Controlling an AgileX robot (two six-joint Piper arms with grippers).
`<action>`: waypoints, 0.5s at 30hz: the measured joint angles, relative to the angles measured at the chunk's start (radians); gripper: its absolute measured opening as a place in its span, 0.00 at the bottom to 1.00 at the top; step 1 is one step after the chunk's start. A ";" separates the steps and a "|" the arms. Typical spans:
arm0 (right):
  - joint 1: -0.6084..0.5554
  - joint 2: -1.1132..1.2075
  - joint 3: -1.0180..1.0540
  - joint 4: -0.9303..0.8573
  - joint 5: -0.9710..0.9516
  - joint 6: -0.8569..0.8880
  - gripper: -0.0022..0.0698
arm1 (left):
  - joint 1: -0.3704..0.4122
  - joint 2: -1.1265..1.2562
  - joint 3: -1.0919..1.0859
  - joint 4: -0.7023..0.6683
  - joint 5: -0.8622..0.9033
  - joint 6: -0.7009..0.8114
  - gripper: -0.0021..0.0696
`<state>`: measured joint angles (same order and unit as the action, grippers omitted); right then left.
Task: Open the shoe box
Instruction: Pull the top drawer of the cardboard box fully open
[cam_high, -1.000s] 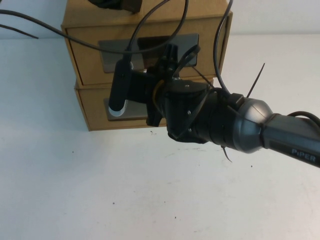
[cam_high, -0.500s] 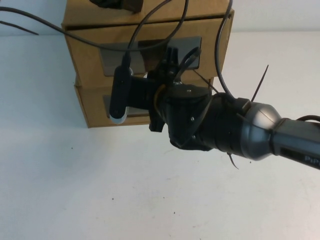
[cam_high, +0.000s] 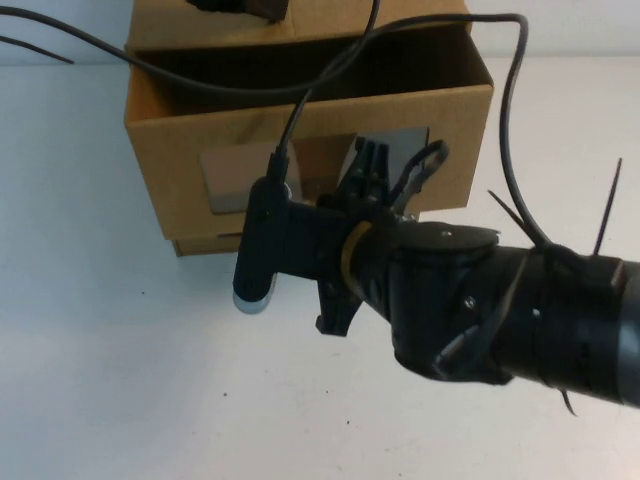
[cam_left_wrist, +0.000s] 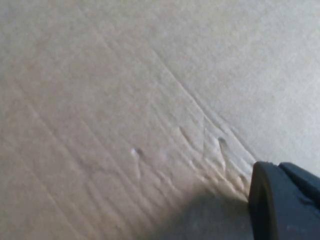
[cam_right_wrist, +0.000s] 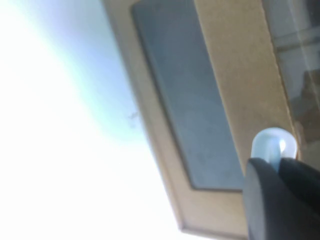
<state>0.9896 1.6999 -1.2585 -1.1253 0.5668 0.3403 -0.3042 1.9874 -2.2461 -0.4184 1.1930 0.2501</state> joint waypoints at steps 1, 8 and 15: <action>0.012 -0.021 0.018 0.019 0.006 0.000 0.04 | 0.000 0.000 0.000 0.000 0.000 -0.002 0.02; 0.083 -0.120 0.106 0.106 0.068 -0.004 0.04 | 0.000 0.000 0.000 0.000 0.000 -0.002 0.02; 0.152 -0.159 0.145 0.129 0.139 -0.004 0.04 | 0.000 0.000 0.000 -0.006 0.004 -0.002 0.02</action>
<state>1.1413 1.5406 -1.1133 -0.9962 0.7062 0.3366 -0.3042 1.9874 -2.2461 -0.4242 1.1970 0.2485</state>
